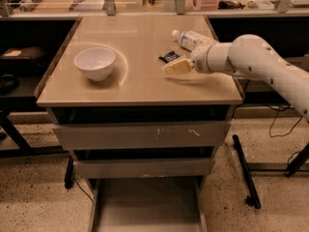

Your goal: Pick rxbar blueberry from bottom drawer and place on counter

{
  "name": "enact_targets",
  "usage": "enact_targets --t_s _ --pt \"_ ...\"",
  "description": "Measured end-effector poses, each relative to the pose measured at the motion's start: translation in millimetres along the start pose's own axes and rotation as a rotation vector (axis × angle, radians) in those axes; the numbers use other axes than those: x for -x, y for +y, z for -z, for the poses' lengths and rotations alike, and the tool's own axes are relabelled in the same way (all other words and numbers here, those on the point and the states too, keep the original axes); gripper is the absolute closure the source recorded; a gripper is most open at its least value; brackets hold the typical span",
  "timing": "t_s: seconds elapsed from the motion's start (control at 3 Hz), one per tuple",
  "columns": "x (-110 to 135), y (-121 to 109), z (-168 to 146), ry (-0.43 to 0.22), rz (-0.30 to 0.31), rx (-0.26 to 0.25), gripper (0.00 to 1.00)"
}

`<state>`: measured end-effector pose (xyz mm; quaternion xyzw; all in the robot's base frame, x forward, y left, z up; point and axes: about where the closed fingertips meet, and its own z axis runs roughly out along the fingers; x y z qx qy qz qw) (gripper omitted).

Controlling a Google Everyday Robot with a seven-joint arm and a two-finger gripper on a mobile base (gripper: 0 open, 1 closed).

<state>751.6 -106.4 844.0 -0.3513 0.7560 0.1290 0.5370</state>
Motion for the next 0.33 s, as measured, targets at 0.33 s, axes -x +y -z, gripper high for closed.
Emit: enact_targets --t_s 0.33 --pt "0.0 0.0 0.0 0.0 0.0 0.0 0.0"
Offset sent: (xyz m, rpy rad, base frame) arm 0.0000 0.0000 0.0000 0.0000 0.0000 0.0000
